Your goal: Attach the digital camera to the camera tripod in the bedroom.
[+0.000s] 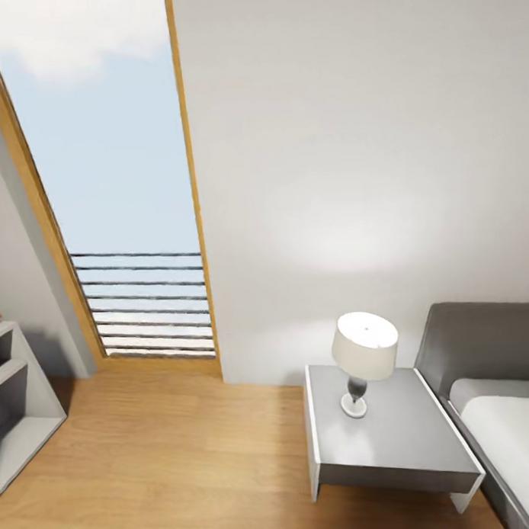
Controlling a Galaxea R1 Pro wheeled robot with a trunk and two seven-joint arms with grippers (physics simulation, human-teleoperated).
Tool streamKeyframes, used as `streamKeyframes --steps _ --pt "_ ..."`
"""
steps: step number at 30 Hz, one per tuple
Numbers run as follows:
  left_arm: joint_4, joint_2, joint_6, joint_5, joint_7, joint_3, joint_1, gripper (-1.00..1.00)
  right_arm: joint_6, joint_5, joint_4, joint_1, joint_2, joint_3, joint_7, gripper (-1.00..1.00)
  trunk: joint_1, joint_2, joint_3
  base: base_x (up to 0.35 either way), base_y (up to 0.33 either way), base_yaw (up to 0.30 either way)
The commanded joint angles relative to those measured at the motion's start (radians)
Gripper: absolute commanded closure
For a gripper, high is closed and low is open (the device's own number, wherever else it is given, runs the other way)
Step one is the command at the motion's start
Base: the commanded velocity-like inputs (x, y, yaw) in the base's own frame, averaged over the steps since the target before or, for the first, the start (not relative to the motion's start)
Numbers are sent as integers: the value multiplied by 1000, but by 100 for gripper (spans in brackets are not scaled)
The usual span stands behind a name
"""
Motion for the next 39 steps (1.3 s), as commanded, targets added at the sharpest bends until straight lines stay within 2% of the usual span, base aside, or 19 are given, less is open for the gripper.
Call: streamKeyframes --steps 1,19,39 --pt "-2 0 1 0 0 0 1 -100 -3 0 1 0 0 -1 0 -100 0 0 -1 127 0 295" --pt "-2 0 1 0 0 0 1 -100 -3 0 1 0 0 -1 0 -100 0 0 -1 113 0 295" --pt "-3 0 1 0 0 0 1 -100 -3 0 1 0 0 -1 0 -100 0 0 -1 14 0 295"
